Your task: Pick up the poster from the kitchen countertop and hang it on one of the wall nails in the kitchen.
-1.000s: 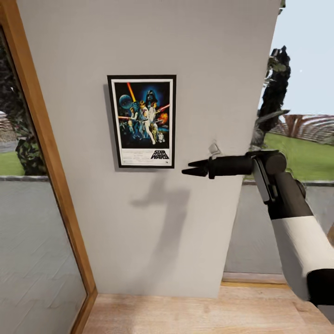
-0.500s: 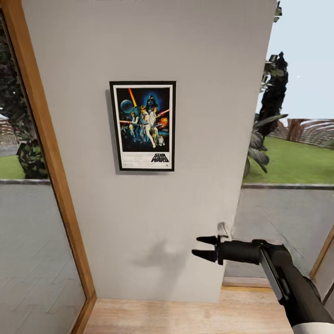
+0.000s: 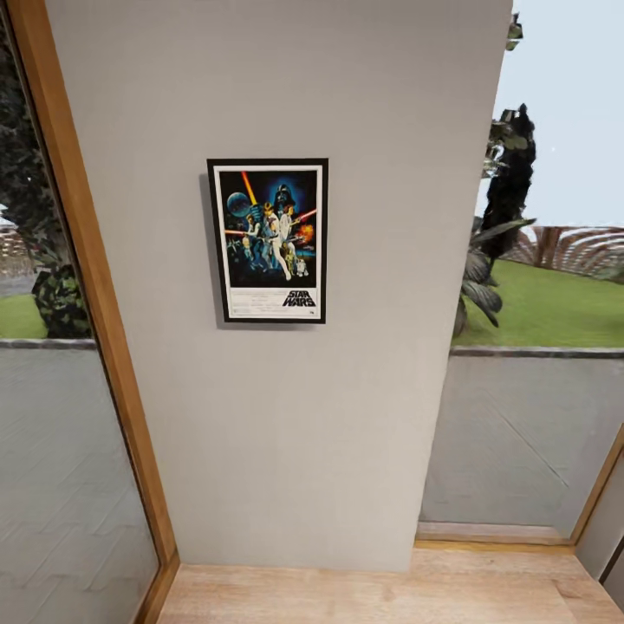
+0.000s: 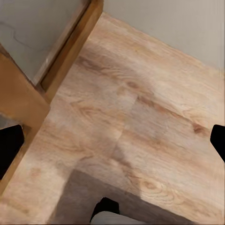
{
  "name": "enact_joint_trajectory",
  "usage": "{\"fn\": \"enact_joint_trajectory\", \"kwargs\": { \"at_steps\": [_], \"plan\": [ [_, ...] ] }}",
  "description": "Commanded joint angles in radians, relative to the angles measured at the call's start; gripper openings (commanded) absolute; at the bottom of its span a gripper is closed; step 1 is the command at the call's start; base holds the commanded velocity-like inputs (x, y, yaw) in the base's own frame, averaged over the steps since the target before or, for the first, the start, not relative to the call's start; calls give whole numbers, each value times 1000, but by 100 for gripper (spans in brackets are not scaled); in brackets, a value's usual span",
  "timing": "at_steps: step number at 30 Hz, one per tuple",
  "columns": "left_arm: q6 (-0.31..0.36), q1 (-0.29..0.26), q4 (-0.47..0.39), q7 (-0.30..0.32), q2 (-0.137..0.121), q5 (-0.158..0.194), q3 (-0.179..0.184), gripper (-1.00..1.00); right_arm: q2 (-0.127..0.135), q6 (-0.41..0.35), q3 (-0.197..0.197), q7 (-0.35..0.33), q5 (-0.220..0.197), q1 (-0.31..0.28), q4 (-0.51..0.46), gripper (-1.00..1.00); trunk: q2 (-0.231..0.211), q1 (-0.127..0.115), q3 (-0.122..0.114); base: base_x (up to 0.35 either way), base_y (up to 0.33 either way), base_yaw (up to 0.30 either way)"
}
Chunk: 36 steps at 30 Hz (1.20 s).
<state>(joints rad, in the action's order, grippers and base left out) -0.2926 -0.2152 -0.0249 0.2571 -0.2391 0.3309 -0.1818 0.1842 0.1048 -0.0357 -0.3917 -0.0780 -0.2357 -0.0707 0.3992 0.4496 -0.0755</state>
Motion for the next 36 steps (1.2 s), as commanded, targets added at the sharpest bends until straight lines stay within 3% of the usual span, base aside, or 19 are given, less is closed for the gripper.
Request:
{"fn": "enact_joint_trajectory", "kwargs": {
  "at_steps": [1, 2, 3, 5, 10, 36],
  "plan": [
    [-1, 1, 2, -14, 3, 3, -7, 100, -3, 2, -3, 45, -8, -1, 12, 100, 1, 0, 0, 0, 0, 0],
    [-1, 2, 2, -50, 9, 3, -7, 100, -10, 3, -3, 128, -7, -1, 31, 100, 1, 0, 0, 0, 0, 0],
    [0, 4, 2, -102, 40, 2, -7, 100, -23, 3, -3, 278, -6, -1, 74, 100, 1, 0, 0, 0, 0, 0],
    [0, 9, 2, -114, 76, 2, -7, 100, -26, 2, -3, 315, -6, -1, 104, 100, 1, 0, 0, 0, 0, 0],
    [0, 20, 2, -120, 101, 1, -6, 100, -26, 0, -1, 331, -3, -1, 121, 100, 1, 0, 0, 0, 0, 0],
    [7, 36, 2, -122, 103, 2, -5, 100, -29, 6, -1, 333, -8, -1, 120, 100, 1, 0, 0, 0, 0, 0]
  ]
}}
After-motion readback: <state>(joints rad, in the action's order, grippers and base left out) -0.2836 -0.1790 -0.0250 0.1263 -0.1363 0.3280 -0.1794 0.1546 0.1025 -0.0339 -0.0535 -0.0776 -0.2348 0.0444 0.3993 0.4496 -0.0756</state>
